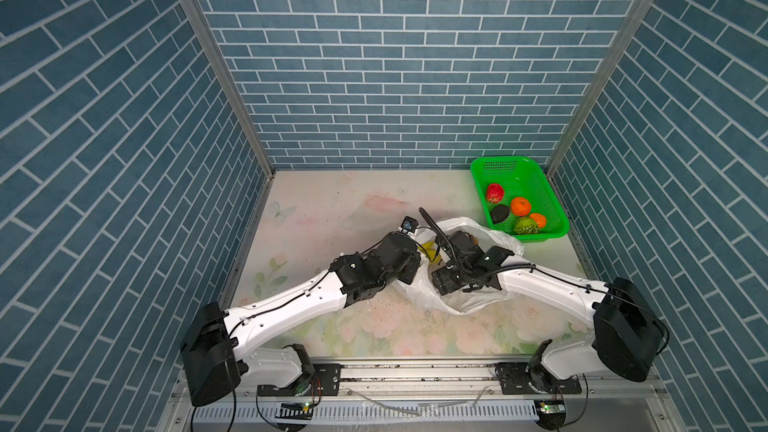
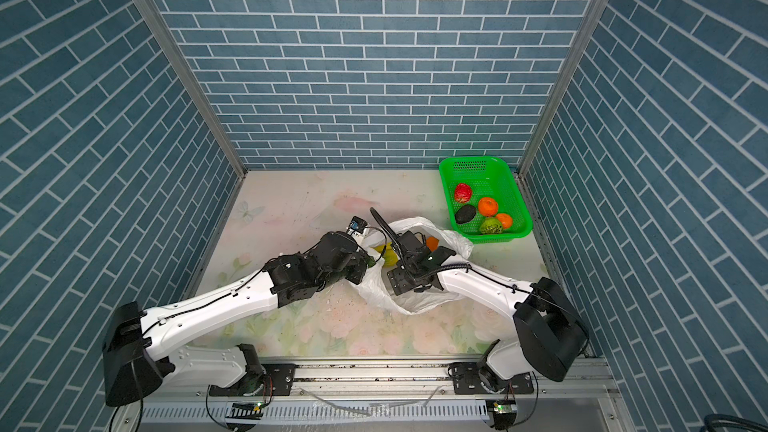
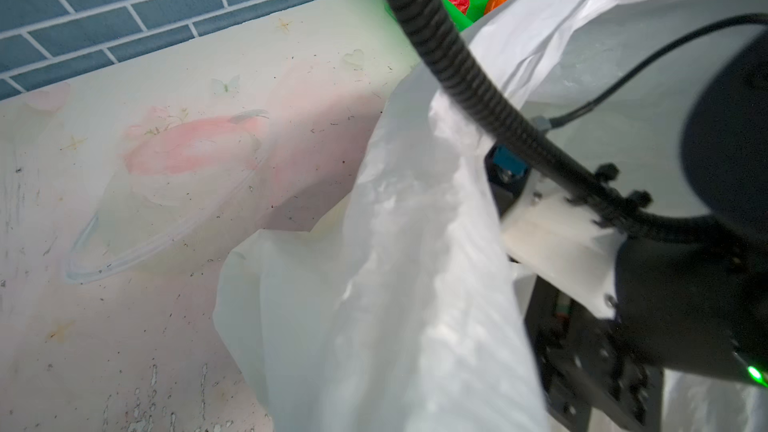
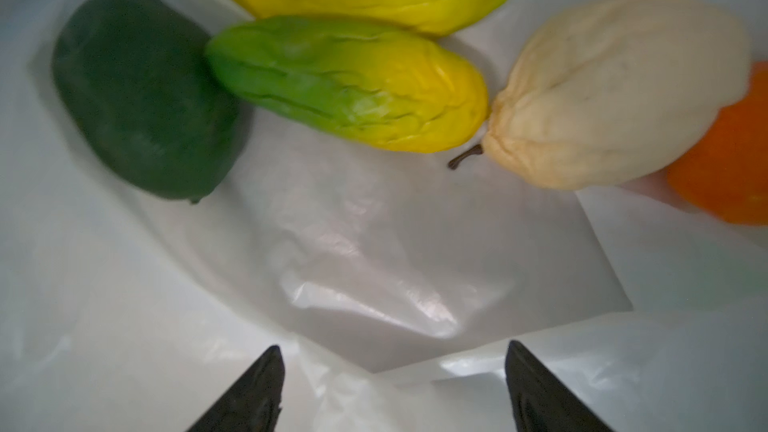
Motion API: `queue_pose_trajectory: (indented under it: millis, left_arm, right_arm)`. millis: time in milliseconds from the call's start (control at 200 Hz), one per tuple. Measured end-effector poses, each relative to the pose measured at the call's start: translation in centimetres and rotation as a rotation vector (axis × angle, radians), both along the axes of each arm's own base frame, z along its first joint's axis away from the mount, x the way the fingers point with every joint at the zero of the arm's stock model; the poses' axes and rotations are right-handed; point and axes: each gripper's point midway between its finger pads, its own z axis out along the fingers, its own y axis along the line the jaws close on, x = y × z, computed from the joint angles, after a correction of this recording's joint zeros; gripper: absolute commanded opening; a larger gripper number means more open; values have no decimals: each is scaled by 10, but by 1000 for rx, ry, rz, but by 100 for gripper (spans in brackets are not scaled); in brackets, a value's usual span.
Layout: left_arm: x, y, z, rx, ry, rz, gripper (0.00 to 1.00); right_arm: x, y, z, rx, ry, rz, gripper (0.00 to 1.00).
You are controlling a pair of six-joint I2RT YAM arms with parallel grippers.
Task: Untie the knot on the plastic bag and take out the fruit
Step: 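Reach into the bag with the right gripper and close on the beige pear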
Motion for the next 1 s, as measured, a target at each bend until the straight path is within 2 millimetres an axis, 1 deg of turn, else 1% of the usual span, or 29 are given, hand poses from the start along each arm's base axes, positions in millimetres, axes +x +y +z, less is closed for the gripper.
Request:
queue_pose_trajectory:
  millis: [115, 215, 320, 480, 570, 735, 835, 995]
  left_arm:
    - [-1, -4, 1, -16, 3, -14, 0]
    - [-3, -7, 1, -28, 7, -30, 0]
    - [-6, -10, -3, -24, 12, -48, 0]
    - [-11, -15, -8, -20, 23, -70, 0]
    - [-12, -15, -13, -14, 31, -76, 0]
    - [-14, -16, -15, -16, 39, -86, 0]
    - [-15, -16, -16, -16, 40, -91, 0]
    - [-16, -17, -18, -14, 41, -96, 0]
  right_arm:
    - [20, -6, -1, 22, -20, -103, 86]
    - [35, -6, -3, 38, -43, -180, 88]
    - [46, -6, -5, 54, -70, -248, 91]
    - [63, -9, -2, 75, -124, -355, 94]
    - [72, -11, 1, 104, -152, -419, 94]
    - [91, -12, 6, 165, -196, -524, 93]
    - [98, -11, 4, 195, -205, -569, 89]
    - [106, -9, -5, 215, -212, -621, 84]
